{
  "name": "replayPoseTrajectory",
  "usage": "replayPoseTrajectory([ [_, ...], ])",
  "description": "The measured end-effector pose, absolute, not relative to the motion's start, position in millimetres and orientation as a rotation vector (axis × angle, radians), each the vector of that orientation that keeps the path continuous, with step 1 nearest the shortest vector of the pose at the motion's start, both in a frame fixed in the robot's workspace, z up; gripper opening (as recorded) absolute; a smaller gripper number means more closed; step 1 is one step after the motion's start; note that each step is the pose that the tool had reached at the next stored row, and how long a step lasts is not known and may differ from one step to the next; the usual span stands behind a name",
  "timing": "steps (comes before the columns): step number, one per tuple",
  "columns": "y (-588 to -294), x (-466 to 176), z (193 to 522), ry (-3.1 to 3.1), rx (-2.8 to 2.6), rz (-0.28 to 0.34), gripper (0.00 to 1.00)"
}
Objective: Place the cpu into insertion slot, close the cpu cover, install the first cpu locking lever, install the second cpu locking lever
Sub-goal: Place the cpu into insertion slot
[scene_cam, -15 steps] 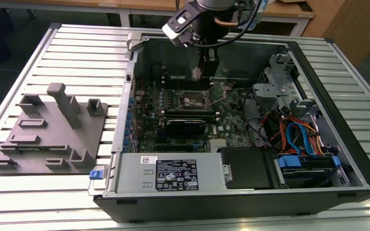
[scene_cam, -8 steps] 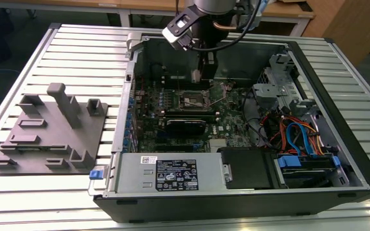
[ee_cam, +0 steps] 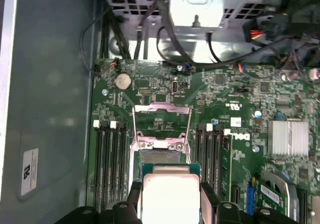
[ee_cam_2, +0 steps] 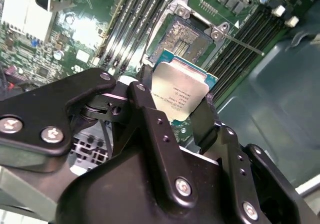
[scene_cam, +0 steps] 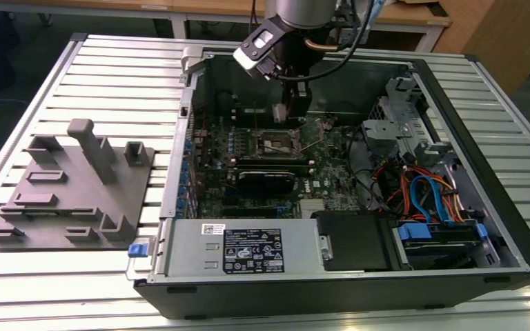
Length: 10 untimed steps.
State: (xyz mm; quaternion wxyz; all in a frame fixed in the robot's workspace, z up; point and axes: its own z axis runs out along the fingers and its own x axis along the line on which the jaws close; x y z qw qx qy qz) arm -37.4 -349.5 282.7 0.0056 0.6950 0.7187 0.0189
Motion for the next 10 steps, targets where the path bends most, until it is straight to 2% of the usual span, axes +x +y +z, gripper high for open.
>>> replayPoseTrajectory([
  [10, -349.0, -37.4, 271.3, 2.271, 2.154, 0.060, 0.54],
])
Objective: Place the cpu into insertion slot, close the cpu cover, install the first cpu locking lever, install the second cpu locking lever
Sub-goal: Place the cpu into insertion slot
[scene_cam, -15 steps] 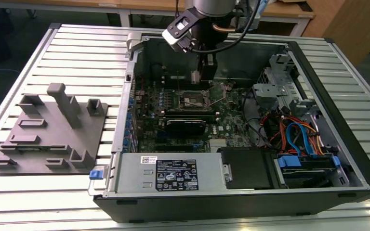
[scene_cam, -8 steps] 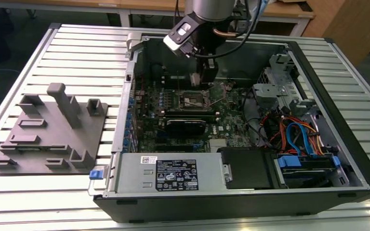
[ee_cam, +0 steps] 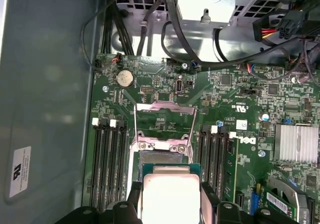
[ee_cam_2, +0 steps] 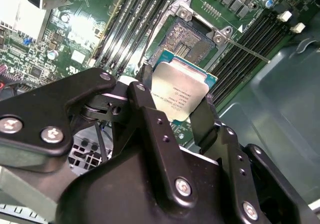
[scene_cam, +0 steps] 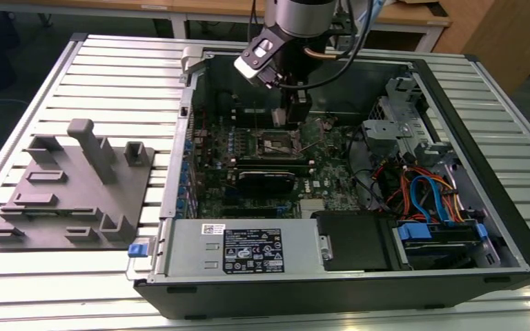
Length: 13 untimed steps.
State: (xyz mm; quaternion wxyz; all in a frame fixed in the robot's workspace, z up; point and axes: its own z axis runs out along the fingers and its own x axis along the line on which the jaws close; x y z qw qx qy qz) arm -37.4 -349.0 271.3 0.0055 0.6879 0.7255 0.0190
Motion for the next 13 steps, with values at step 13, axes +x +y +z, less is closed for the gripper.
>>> replayPoseTrajectory([
  [13, -348.8, -37.4, 269.6, 2.271, 2.154, 0.060, 0.54],
])
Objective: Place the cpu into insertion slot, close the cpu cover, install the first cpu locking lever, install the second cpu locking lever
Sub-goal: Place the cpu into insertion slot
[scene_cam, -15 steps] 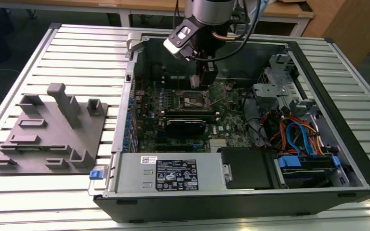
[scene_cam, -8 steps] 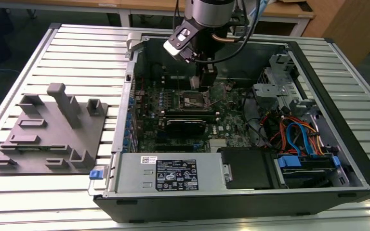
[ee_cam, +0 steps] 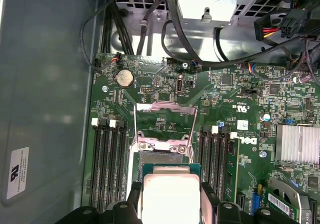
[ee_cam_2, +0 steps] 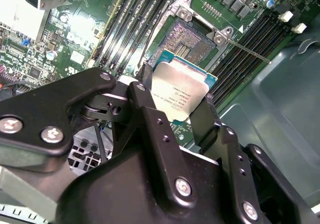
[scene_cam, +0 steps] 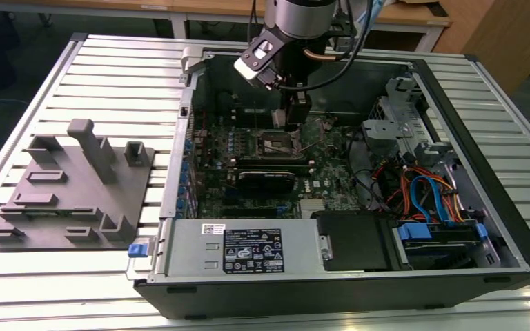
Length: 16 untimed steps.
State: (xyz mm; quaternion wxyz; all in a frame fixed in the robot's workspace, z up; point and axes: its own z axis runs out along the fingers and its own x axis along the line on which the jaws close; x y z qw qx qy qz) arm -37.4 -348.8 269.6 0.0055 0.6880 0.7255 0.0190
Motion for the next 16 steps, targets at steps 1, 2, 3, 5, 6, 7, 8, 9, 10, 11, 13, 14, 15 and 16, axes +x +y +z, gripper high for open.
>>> replayPoseTrajectory([
  [1, -348.8, -37.4, 269.6, 2.271, 2.154, 0.060, 0.54],
  [2, -348.8, -37.4, 269.6, 2.271, 2.154, 0.060, 0.54],
  [3, -348.7, -37.4, 269.6, 2.271, 2.154, 0.060, 0.54],
  [5, -348.8, -37.4, 269.6, 2.271, 2.154, 0.060, 0.54],
  [6, -348.7, -37.4, 269.6, 2.271, 2.154, 0.060, 0.54],
  [7, -348.7, -37.4, 269.6, 2.271, 2.154, 0.060, 0.54],
  [8, -348.7, -37.4, 269.6, 2.271, 2.154, 0.060, 0.54],
  [9, -348.7, -37.4, 269.6, 2.271, 2.154, 0.059, 0.54],
  [10, -348.7, -37.4, 269.6, 2.271, 2.154, 0.060, 0.54],
  [11, -348.5, -37.4, 269.6, 2.271, 2.154, 0.060, 0.54],
  [13, -348.4, -37.4, 269.6, 2.271, 2.154, 0.059, 0.54],
  [14, -348.4, -37.4, 269.6, 2.271, 2.154, 0.060, 0.54],
  [15, -348.4, -37.4, 269.6, 2.271, 2.154, 0.059, 0.54],
  [16, -348.4, -37.4, 269.6, 2.271, 2.154, 0.059, 0.54],
])
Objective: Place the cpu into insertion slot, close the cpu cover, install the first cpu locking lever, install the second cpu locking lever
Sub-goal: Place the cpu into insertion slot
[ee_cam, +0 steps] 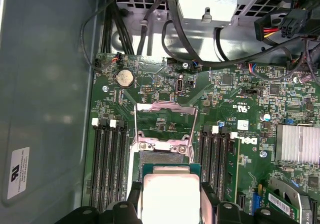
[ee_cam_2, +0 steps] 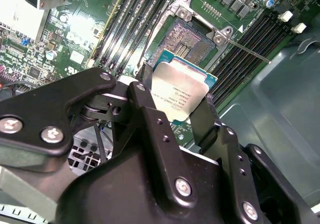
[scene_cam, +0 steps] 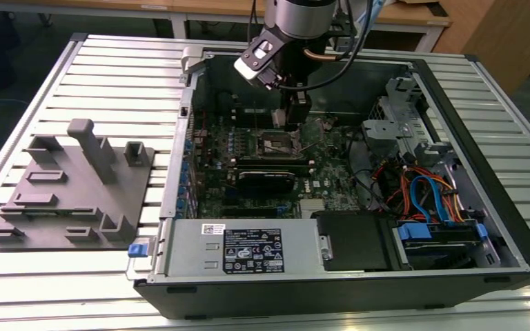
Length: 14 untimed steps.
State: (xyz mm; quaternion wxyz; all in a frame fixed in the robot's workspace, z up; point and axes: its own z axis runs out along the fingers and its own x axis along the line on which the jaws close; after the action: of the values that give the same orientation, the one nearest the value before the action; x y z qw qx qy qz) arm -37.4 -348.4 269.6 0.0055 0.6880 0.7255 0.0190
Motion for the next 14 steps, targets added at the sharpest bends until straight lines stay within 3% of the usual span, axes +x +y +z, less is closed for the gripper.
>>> replayPoseTrajectory([
  [14, -348.3, -37.6, 256.2, 2.278, 2.143, 0.054, 0.54],
])
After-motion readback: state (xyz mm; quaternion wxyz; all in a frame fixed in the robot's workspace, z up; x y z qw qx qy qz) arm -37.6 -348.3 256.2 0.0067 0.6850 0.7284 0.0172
